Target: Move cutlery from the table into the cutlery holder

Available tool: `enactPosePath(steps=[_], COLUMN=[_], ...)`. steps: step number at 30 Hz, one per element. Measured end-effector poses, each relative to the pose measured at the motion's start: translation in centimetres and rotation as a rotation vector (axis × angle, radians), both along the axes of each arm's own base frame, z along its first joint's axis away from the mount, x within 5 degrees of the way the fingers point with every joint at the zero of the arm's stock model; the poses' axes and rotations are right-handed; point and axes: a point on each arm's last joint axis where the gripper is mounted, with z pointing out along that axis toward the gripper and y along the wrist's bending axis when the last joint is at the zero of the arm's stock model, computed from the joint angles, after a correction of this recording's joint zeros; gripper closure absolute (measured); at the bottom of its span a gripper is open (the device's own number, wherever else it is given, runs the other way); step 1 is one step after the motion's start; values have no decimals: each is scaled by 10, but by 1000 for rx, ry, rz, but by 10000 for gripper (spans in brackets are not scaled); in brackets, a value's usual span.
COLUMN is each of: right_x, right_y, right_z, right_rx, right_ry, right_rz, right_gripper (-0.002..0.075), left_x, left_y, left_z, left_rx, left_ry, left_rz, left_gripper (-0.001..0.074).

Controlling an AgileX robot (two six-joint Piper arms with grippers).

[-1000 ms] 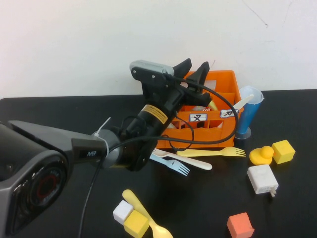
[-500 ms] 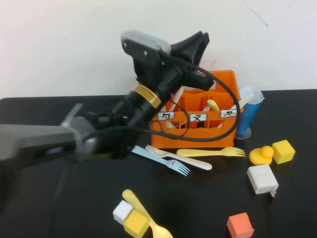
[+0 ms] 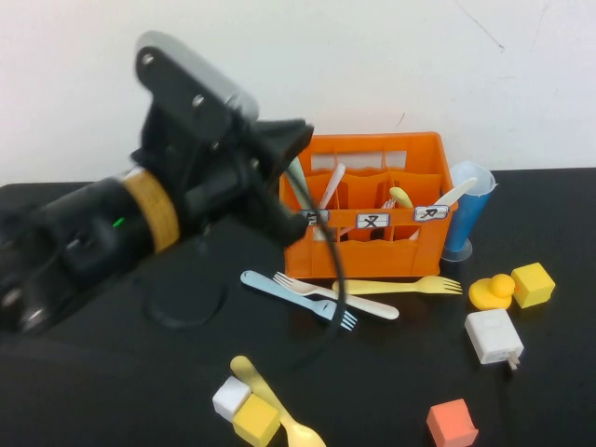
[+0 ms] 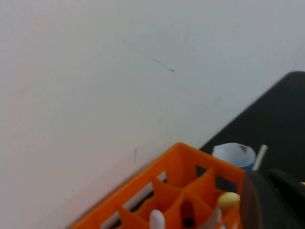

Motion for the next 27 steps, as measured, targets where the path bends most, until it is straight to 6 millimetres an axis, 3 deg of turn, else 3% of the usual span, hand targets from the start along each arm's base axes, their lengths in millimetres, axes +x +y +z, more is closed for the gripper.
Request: enactPosePath(steps=[7, 11, 18, 27], right_x=[0, 0, 0, 0], right_y=[0, 0, 0, 0], right_z=[0, 0, 0, 0], right_rx=[0, 0, 0, 0], right_ry=[0, 0, 0, 0], right_rz=[0, 0, 0, 0], right_gripper=[729, 729, 729, 729], left_x=[-48, -70, -117, -145], left_y=[20, 44, 81, 112], left_z=[7, 8, -9, -43], left_rx=[66, -133, -172, -289], left_ry=[-3, 208, 218, 280], left_rz=[-48, 117, 247, 433], left_gripper=[735, 735, 735, 735])
